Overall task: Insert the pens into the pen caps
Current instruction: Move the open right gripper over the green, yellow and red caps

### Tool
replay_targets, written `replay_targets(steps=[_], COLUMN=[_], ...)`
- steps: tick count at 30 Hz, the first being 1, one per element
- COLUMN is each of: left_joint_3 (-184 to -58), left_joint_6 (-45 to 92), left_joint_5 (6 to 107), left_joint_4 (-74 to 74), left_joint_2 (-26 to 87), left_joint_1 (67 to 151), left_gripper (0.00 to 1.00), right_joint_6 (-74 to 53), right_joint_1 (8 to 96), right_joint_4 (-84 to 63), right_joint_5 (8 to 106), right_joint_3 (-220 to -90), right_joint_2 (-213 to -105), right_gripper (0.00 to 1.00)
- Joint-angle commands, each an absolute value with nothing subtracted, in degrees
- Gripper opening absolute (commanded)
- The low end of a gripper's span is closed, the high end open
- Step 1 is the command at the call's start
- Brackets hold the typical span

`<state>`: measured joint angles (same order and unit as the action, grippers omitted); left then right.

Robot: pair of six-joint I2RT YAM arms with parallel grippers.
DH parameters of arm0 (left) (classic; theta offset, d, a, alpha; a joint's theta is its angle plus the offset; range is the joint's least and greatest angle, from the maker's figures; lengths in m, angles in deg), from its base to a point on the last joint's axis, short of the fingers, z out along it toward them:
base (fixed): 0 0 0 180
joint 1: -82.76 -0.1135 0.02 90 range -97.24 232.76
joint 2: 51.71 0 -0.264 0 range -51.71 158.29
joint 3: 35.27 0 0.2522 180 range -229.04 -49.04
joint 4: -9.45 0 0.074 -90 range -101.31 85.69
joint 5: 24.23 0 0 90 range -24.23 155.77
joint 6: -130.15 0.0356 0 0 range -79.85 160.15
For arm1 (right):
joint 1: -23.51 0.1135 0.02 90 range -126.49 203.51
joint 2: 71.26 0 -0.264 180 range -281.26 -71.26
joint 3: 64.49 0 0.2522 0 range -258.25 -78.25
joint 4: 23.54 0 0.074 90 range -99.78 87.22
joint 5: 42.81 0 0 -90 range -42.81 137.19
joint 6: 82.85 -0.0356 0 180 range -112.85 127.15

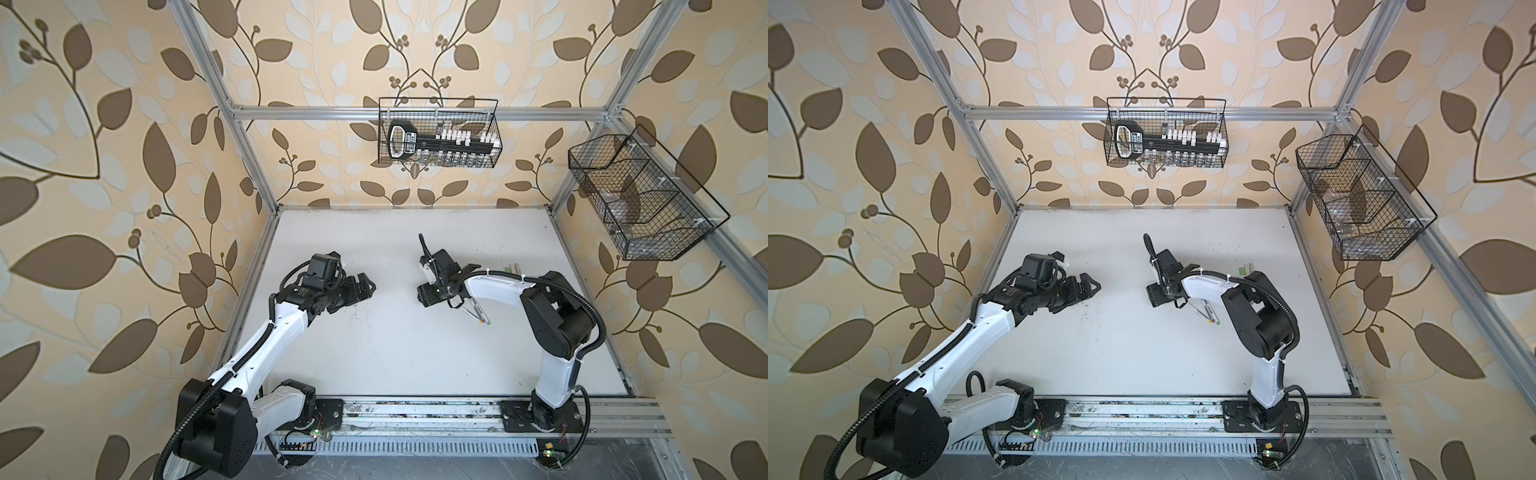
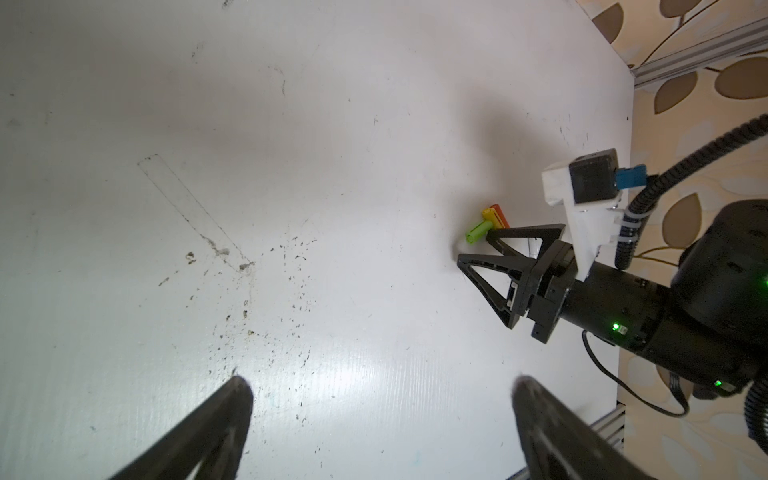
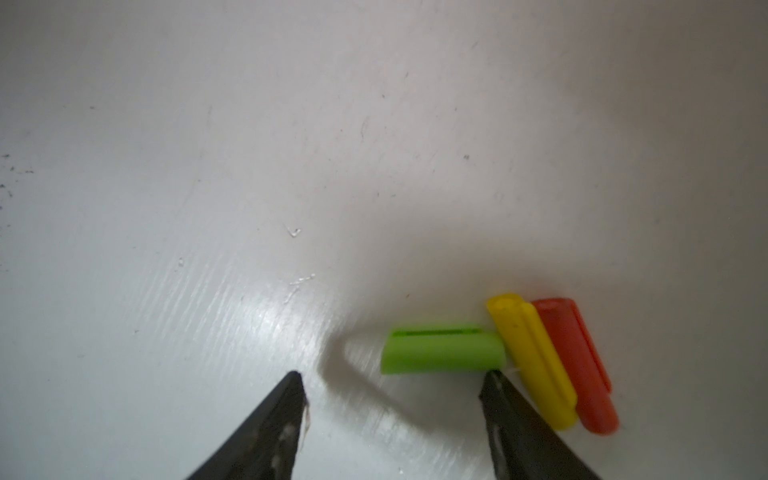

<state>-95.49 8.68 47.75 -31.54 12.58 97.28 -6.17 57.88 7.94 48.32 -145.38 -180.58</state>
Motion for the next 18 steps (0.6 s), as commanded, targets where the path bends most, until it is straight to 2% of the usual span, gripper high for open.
replay_targets(steps=[1,18], left_joint_3=[-96.8,-96.5], left_joint_6=[10.0,9.6], left_joint_5=[46.3,45.1], left_joint_4=[-31.0,-29.9], left_joint_2=[12.1,12.5], left_joint_1=[96.6,96.4], left_gripper=[0.99,0.99], right_joint_6=[-5.3,-3.4], right_joint_1=[57.3,59.2], right_joint_4=[10.4,13.6], right_joint_5=[48.9,50.8], right_joint_3=[-146.8,-154.7], right_joint_2=[-183.2,-187.6], right_gripper=[0.69,0.70])
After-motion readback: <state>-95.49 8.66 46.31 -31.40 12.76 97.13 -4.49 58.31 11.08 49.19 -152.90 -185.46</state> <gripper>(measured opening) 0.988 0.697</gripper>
